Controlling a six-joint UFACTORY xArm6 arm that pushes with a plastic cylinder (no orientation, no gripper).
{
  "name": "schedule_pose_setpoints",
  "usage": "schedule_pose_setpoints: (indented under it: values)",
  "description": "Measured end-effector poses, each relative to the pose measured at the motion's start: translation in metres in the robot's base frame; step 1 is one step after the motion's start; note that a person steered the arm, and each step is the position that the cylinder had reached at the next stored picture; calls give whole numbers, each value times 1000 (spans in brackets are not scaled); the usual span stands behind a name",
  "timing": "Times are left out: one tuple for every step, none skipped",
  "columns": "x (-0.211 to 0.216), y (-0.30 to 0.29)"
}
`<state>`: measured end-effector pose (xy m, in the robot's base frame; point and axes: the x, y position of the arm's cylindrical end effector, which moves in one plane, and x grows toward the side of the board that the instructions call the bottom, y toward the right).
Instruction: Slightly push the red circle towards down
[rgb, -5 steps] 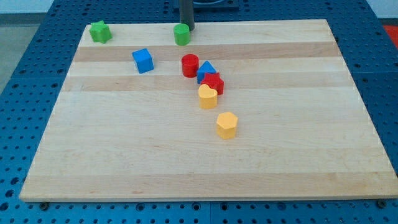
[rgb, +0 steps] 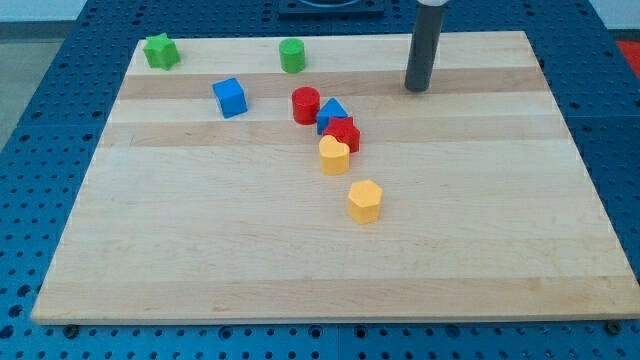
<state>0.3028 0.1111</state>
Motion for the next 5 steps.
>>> schedule_pose_setpoints:
  values:
    - [-5, -8]
    - [-23, -9]
    - [-42, -55]
    - [-45, -100]
    - [-4, -119]
